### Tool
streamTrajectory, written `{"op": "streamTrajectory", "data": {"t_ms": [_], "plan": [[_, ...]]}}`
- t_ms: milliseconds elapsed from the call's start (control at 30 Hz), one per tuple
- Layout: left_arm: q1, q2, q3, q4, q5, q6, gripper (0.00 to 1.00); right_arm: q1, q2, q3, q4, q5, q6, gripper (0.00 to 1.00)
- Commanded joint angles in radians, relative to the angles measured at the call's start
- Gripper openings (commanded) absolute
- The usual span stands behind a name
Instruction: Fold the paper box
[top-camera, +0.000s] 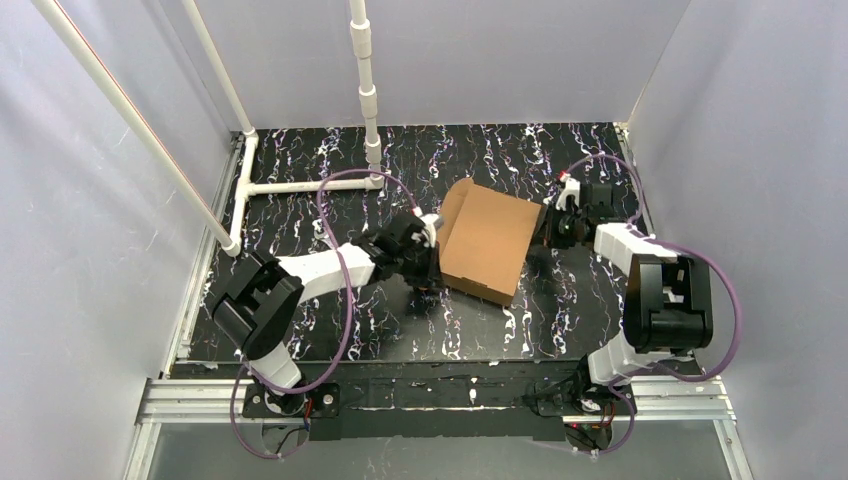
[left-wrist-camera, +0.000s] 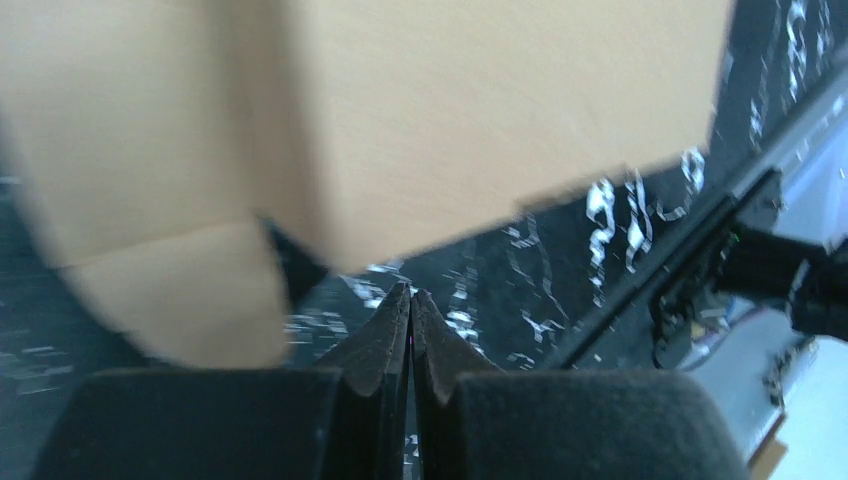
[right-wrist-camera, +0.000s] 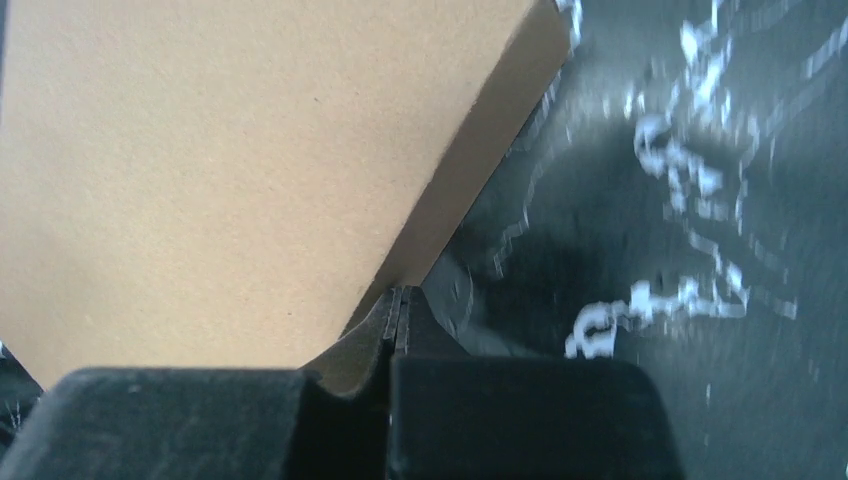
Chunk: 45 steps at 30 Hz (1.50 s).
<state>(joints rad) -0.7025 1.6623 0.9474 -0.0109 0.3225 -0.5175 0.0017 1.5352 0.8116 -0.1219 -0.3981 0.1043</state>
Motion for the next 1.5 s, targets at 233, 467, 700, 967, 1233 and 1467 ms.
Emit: {"op": "streamTrajectory", "data": {"t_ms": [233, 467, 700, 967, 1233, 1467], "plan": [[-0.170, 0.065, 0.054, 0.140, -0.018, -0.146, 0.02, 0.031, 0.140, 0.271, -0.099, 0.050, -0.144, 0.11], [-0.158, -0.282, -0.113, 0.055, -0.270, -0.094, 0.28, 0.007, -0.086, 0.178, -0.096, 0.133, -0.226, 0.27], [0.075, -0.303, -0.122, 0.001, -0.212, -0.062, 0.34, -0.026, -0.242, -0.006, -0.007, -0.106, -0.251, 0.34], [0.097, -0.034, 0.043, 0.053, -0.126, -0.049, 0.10, -0.016, -0.080, 0.006, 0.041, -0.002, -0.128, 0.15], [0.062, 0.042, 0.030, 0.101, -0.009, -0.077, 0.09, 0.078, 0.070, 0.086, -0.005, 0.037, -0.142, 0.12], [-0.031, 0.047, -0.009, 0.160, 0.014, -0.121, 0.09, 0.104, 0.067, 0.106, -0.081, 0.018, -0.238, 0.12]]}}
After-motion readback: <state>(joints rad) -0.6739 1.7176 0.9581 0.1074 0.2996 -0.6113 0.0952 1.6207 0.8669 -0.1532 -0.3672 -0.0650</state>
